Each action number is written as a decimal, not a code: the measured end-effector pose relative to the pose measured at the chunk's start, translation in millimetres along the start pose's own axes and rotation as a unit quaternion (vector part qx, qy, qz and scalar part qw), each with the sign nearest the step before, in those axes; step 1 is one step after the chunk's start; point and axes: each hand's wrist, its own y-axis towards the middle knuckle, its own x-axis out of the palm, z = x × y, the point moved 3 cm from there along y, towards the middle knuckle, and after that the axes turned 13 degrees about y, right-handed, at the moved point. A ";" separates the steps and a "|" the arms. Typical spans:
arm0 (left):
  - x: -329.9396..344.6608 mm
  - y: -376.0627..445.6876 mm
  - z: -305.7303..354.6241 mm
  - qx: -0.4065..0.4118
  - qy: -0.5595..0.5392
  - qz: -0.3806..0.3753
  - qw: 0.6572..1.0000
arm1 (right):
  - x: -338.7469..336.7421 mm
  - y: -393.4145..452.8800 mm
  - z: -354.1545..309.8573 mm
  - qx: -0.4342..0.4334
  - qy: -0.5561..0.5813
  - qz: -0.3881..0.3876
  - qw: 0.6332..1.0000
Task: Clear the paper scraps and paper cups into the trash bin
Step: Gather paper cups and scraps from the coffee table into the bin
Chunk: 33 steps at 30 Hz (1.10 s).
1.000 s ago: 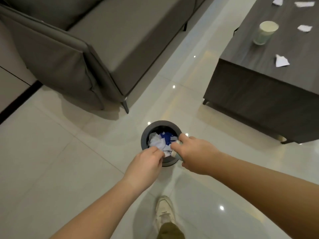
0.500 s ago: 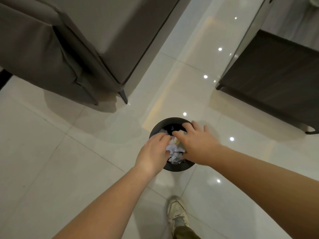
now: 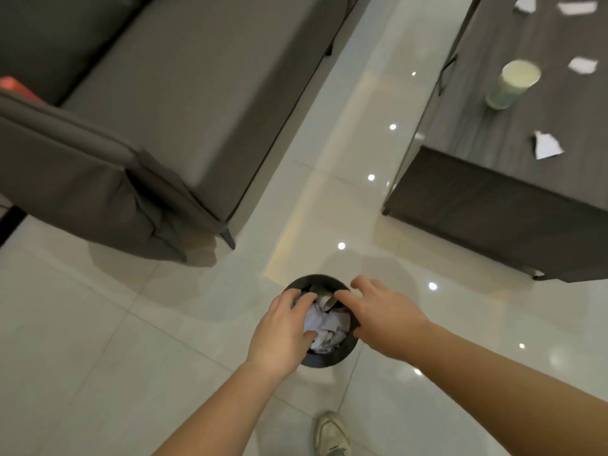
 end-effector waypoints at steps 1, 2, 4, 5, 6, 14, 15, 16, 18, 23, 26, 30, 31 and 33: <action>-10.8 -1.0 8.6 0.004 -0.008 0.008 1.000 | -10.4 -9.4 0.2 0.000 0.004 0.006 1.000; -22.0 -1.9 17.2 0.005 -0.019 0.017 1.000 | -20.6 -18.6 1.6 0.000 0.010 0.012 1.000; -43.4 -3.0 35.2 0.012 -0.039 0.042 0.998 | -42.9 -34.8 7.2 0.001 0.015 0.027 1.000; -52.1 -3.0 44.5 0.022 -0.043 0.054 0.997 | -54.5 -41.6 10.2 -0.002 0.013 0.037 0.999; -60.1 -2.8 54.1 0.033 -0.042 0.064 0.997 | -66.2 -47.3 13.4 -0.006 0.010 0.047 0.999; -115.6 28.0 162.2 0.085 -0.007 0.114 0.990 | -153.1 -90.6 71.0 -0.009 -0.011 0.095 0.995; -120.3 34.2 177.9 0.090 -0.006 0.116 0.989 | -160.9 -98.9 81.8 -0.010 -0.015 0.098 0.995; -124.5 40.5 193.9 0.095 -0.004 0.119 0.988 | -168.3 -107.8 93.7 -0.011 -0.018 0.102 0.995; -132.0 51.4 223.8 0.101 0.006 0.123 0.987 | -181.0 -125.4 117.2 -0.014 -0.023 0.109 0.994; -152.6 79.1 293.1 0.120 0.028 0.131 0.984 | -213.1 -160.8 178.7 0.018 -0.003 0.111 0.994; -165.6 104.2 333.2 0.139 0.041 0.141 0.979 | -236.6 -171.0 213.7 0.033 0.007 0.120 0.992; -187.4 146.7 373.6 0.152 0.035 0.160 0.975 | -269.1 -171.1 257.3 0.057 0.005 0.148 0.987; -193.2 158.6 380.8 0.157 0.036 0.163 0.974 | -276.0 -169.5 267.5 0.064 0.005 0.154 0.986; -204.5 185.5 391.7 0.166 0.044 0.166 0.971 | -289.1 -161.8 288.0 0.074 -0.004 0.164 0.984</action>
